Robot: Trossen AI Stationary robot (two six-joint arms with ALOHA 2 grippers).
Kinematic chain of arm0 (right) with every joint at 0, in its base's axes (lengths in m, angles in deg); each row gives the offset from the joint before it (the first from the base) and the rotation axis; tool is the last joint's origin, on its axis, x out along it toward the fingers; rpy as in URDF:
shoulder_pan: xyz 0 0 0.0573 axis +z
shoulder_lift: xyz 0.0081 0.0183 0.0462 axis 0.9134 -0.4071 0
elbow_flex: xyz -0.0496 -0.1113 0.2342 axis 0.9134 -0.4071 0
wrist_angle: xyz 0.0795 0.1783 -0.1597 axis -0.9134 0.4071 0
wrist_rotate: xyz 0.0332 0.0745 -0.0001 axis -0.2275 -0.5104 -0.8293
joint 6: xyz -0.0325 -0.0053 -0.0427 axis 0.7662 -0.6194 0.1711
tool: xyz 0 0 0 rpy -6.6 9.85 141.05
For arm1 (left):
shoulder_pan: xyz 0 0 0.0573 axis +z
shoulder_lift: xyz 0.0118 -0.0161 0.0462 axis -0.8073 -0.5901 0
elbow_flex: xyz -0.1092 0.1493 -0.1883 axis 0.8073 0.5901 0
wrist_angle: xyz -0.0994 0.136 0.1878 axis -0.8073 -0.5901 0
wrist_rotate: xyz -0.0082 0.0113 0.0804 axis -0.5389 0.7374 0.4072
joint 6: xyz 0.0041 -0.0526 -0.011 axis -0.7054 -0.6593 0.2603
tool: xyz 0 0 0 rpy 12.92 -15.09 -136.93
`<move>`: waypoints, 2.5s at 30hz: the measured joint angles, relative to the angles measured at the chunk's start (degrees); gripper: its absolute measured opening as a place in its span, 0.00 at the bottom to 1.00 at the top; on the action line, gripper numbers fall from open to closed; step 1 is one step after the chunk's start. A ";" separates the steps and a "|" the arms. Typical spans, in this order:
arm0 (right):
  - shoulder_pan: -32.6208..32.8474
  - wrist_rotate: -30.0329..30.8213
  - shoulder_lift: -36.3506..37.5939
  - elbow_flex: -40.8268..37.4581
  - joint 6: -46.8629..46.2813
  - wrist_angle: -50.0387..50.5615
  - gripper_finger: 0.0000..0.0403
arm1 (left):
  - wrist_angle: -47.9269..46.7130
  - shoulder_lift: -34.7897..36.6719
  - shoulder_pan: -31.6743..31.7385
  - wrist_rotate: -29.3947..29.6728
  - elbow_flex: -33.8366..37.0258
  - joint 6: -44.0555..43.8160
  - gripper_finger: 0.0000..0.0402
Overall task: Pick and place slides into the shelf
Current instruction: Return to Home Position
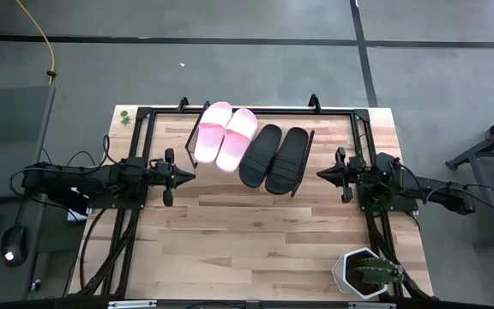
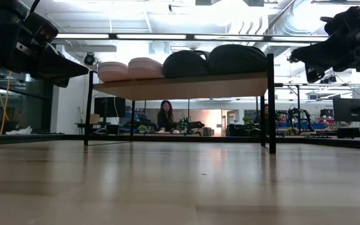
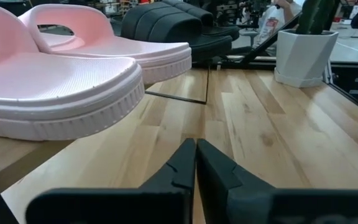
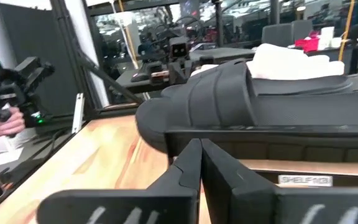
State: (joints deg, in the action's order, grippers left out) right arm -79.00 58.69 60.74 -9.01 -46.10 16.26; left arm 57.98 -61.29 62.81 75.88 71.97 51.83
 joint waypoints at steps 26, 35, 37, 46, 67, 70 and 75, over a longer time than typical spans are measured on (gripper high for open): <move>1.93 4.93 -0.41 0.00 -0.67 0.55 0.02 | 0.04 0.00 0.00 4.13 0.00 -1.44 0.01; 1.93 4.94 -0.41 0.00 -0.66 0.62 0.02 | 0.06 0.00 0.00 4.11 0.00 -1.46 0.02; 1.93 4.94 -0.41 0.00 -0.66 0.62 0.02 | 0.05 0.00 0.00 4.11 0.00 -1.46 0.01; 1.93 4.94 -0.41 0.00 -0.65 0.63 0.02 | 0.04 0.00 0.00 4.09 0.02 -1.49 0.02; 1.93 4.97 -0.41 0.00 -0.65 0.63 0.02 | 0.04 0.00 0.00 4.07 0.02 -1.49 0.02; 1.93 4.96 -0.41 0.00 -0.65 0.63 0.02 | 0.05 0.00 0.00 4.07 0.02 -1.49 0.02; 1.91 4.97 -0.41 0.00 -0.65 0.63 0.02 | 0.07 0.00 0.00 4.07 0.02 -1.49 0.02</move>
State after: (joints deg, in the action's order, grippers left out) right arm -77.09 63.66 60.33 -9.01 -46.75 16.90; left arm 58.05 -61.29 62.81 79.94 71.99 50.35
